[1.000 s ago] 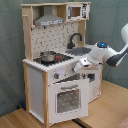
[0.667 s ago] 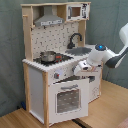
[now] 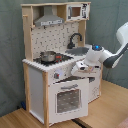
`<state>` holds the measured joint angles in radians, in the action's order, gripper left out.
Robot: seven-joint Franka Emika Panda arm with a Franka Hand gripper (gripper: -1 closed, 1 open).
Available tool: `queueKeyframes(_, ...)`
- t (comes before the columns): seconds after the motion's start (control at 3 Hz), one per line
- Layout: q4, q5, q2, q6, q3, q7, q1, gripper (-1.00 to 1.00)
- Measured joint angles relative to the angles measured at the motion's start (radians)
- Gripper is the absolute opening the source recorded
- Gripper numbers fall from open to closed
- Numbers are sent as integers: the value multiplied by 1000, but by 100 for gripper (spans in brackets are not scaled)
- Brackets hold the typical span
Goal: Play with the kitchen
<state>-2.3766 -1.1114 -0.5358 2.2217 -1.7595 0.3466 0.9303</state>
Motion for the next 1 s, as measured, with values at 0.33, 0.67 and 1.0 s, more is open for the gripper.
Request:
queueKeyframes(0.33,4,43,0,0,-2,-26,-88,-100)
queueKeyframes(0.67,17,46,-1,-36,-8,-122,-85,-100)
queueKeyframes(1.0,13,52,0,-38,-27,-216,-137,-100)
